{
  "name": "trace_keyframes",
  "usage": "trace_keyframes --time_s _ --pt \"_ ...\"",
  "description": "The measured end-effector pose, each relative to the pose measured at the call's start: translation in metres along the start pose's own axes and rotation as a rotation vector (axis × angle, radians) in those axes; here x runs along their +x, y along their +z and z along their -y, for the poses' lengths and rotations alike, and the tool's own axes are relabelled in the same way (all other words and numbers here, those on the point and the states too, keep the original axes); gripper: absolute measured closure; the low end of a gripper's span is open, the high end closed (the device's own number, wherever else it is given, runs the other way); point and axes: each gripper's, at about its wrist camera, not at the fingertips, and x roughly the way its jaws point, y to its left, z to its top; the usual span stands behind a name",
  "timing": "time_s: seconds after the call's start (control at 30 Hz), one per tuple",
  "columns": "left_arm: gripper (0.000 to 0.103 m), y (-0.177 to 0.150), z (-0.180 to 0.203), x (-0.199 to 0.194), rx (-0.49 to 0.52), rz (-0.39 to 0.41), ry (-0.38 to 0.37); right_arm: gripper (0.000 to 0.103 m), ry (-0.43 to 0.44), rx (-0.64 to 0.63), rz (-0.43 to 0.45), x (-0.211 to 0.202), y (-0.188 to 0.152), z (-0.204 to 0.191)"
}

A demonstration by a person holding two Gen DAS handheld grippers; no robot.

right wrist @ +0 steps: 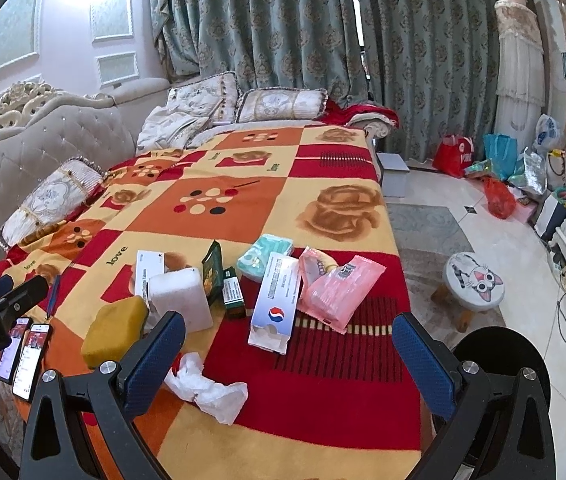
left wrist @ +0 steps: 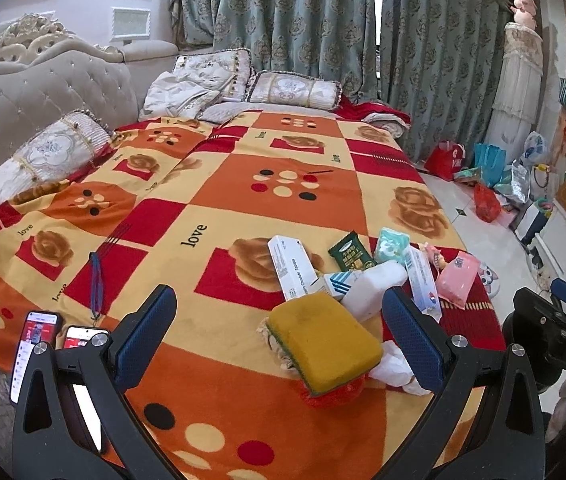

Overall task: Collect trash
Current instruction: 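Move both tools over the cluttered blanket toward the trash items, then grasp the yellow sponge with the left tool while the right tool grasps the white tissue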

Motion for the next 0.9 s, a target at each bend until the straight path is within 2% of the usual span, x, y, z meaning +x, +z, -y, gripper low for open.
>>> trace_keyframes --time_s 0.2,0.37,0.67,0.87,0.9 --pt "0.001 -0.001 0.0 0.003 0.005 -0.009 0.0 0.0 0.014 -0.017 -0.02 0.005 -0.002 -0.006" --pt "0.001 -0.003 -0.005 0.007 -0.001 -0.031 -0.008 0.0 0.06 -0.039 -0.057 0.014 -0.009 -0.015" --pt "0.001 -0.009 -0.031 0.026 -0.073 -0.155 -0.057 0.001 0.208 -0.142 -0.195 0.061 -0.047 -0.045" --pt "0.001 -0.008 -0.02 0.034 -0.08 -0.188 -0.105 0.028 0.251 -0.18 -0.272 0.101 -0.063 -0.055" --pt "0.001 -0.008 -0.016 0.037 -0.076 -0.197 -0.112 0.044 0.275 -0.166 -0.3 0.11 -0.067 -0.053"
